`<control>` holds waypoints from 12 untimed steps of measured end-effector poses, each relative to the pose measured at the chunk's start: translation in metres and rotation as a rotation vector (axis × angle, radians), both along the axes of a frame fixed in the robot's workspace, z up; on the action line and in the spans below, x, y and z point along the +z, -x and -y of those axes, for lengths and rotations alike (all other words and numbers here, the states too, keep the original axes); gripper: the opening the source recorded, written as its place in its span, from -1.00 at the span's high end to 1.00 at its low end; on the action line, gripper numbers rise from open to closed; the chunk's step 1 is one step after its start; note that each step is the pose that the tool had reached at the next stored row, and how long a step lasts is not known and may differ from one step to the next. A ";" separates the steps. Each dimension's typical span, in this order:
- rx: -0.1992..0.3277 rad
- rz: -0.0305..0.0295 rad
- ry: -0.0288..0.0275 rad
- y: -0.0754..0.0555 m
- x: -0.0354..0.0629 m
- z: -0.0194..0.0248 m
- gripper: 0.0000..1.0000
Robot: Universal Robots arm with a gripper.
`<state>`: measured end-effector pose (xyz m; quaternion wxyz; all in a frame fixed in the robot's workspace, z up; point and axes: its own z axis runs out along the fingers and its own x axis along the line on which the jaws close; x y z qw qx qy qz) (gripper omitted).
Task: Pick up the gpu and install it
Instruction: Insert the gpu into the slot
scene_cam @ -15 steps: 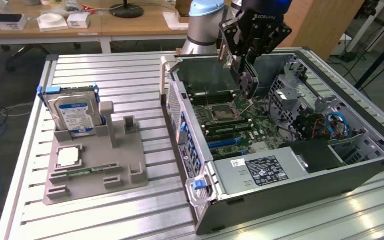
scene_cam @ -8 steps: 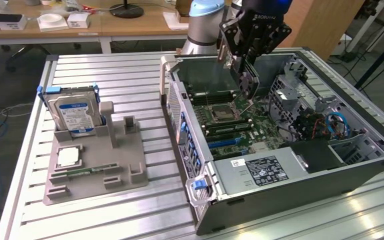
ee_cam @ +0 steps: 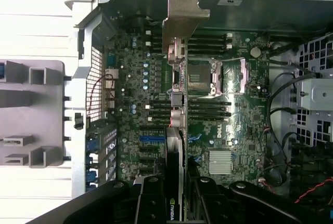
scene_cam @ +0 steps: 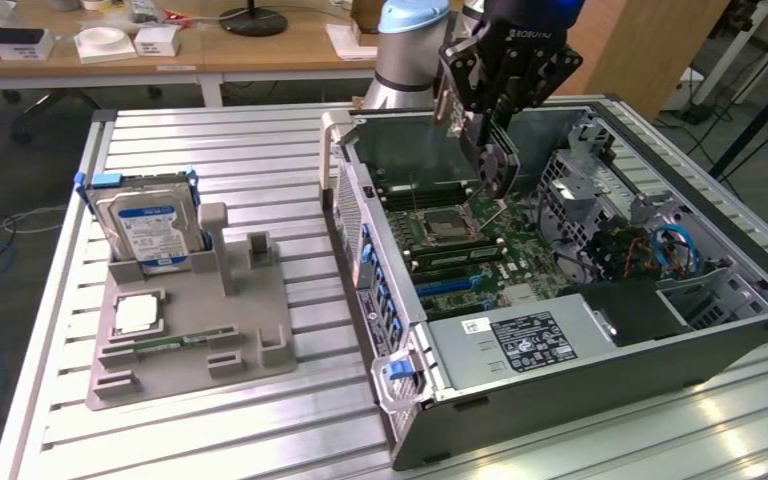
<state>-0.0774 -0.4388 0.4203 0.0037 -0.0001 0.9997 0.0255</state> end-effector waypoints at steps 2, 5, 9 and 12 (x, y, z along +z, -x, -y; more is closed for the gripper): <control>0.006 0.0000 0.0000 0.000 0.0000 0.0000 0.47; 0.015 0.0000 0.0000 0.000 0.0000 0.0000 0.47; 0.026 0.0000 -0.0001 0.000 0.0000 0.0000 0.47; 0.035 0.0000 0.0000 0.000 -0.0001 0.0000 0.47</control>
